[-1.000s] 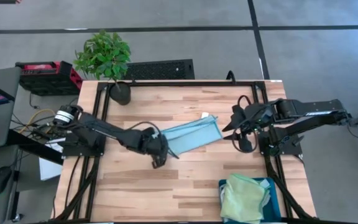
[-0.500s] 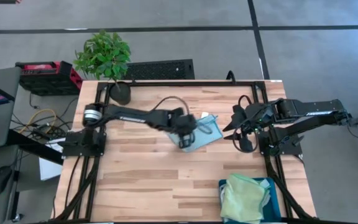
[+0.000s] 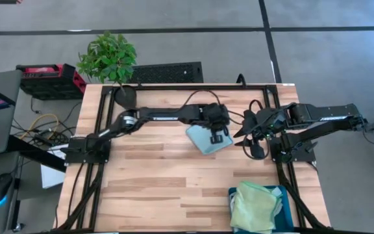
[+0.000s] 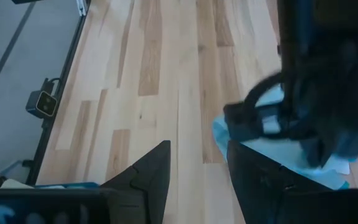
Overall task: Fold microfiber towels
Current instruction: Fold the blue microfiber towel, then put the folded blue microfiber towel into the blue bin
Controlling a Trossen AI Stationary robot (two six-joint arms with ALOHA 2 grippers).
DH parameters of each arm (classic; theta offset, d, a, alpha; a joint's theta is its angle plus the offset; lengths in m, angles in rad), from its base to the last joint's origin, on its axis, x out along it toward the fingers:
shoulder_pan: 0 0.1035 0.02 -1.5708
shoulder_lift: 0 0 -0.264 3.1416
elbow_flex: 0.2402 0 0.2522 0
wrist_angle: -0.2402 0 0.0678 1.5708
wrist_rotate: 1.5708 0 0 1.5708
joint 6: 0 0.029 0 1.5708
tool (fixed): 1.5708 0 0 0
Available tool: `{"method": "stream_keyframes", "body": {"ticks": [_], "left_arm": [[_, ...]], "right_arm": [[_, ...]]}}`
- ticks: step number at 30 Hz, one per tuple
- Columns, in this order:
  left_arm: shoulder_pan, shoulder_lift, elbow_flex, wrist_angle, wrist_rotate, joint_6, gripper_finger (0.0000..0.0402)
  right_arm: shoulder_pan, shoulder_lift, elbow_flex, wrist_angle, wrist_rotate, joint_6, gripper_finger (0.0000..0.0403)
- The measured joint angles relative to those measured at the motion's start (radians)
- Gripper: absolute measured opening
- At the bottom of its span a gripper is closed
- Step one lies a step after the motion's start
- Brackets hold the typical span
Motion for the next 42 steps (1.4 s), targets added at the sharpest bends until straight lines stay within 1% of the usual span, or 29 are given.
{"method": "stream_keyframes", "body": {"ticks": [3, 6, 9, 12, 16, 20, 24, 26, 28, 32, 35, 39, 42], "left_arm": [[-0.011, 0.063, 0.094, -0.04, 0.01, 0.022, 0.0], [-0.014, 0.1, 0.153, -0.069, -0.014, 0.032, 0.0003], [-0.015, 0.105, 0.155, -0.066, -0.018, -0.012, 0.0011], [-0.017, 0.105, 0.155, -0.075, -0.018, -0.017, 0.0022], [-0.024, 0.105, 0.155, -0.074, -0.018, -0.021, 0.005], [-0.031, 0.105, 0.155, -0.075, -0.018, -0.058, 0.0088], [-0.031, 0.104, 0.157, -0.102, -0.001, -0.067, 0.0119], [-0.031, 0.091, 0.156, -0.162, 0.028, -0.105, 0.0126], [-0.034, 0.062, 0.156, -0.25, 0.036, -0.138, 0.0129], [-0.059, -0.013, 0.157, -0.366, 0.024, -0.125, 0.0129], [-0.091, -0.066, 0.157, -0.399, -0.02, -0.124, 0.0129], [-0.128, -0.146, 0.157, -0.445, -0.081, -0.163, 0.013], [-0.15, -0.191, 0.157, -0.503, -0.106, -0.213, 0.013]], "right_arm": [[0.0, 0.0, 0.0, -0.006, -0.001, 0.002, 0.0182], [0.0, 0.0, 0.0, -0.001, -0.001, 0.001, 0.0182], [-0.001, 0.0, 0.0, -0.01, 0.002, 0.001, 0.0182], [0.0, 0.0, 0.0, -0.015, 0.002, 0.0, 0.0182], [0.0, 0.0, 0.0, -0.015, 0.001, 0.0, 0.0182], [0.0, 0.0, 0.0, -0.015, -0.001, -0.004, 0.0182], [0.0, 0.0, 0.0, -0.036, -0.001, -0.043, 0.0182], [0.0, -0.01, 0.0, -0.07, 0.0, -0.069, 0.0182], [0.0, -0.019, 0.0, -0.118, -0.001, -0.089, 0.0182], [0.0, -0.033, -0.026, -0.211, 0.001, -0.16, 0.0182], [0.0, -0.025, -0.085, -0.212, 0.001, -0.209, 0.0182], [-0.002, 0.025, -0.157, -0.178, 0.001, -0.279, 0.0182], [-0.002, 0.066, -0.19, -0.096, 0.001, -0.296, 0.0182]]}}
